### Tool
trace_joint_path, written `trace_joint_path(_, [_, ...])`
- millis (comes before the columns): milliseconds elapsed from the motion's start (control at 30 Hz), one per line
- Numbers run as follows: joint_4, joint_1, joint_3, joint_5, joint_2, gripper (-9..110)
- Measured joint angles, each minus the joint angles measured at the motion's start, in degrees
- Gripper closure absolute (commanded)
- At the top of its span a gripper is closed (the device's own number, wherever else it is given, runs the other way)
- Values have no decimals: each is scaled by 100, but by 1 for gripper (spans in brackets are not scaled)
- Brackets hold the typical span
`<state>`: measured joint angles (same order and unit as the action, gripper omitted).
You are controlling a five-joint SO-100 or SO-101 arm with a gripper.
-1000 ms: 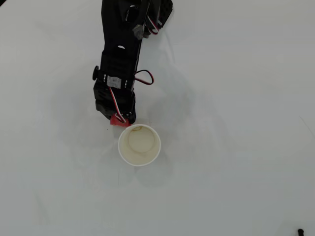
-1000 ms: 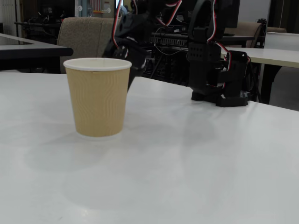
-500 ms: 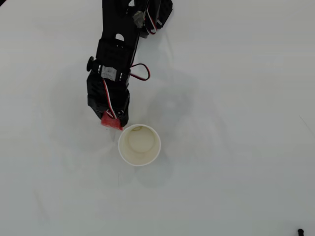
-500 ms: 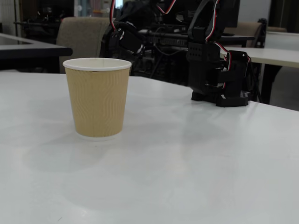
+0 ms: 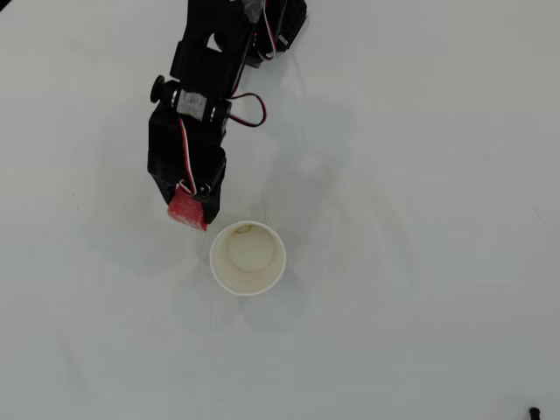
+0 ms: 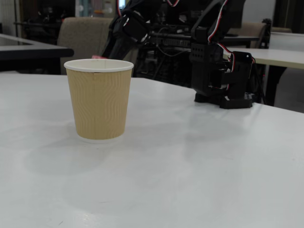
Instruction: Grasp a red cube and put it in the cup.
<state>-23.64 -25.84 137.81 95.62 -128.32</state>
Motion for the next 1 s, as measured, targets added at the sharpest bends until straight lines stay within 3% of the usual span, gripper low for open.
trace_joint_path(600, [272, 404, 237, -492, -1310, 84])
trace_joint_path(1000, [703, 1345, 765, -580, -1986, 84])
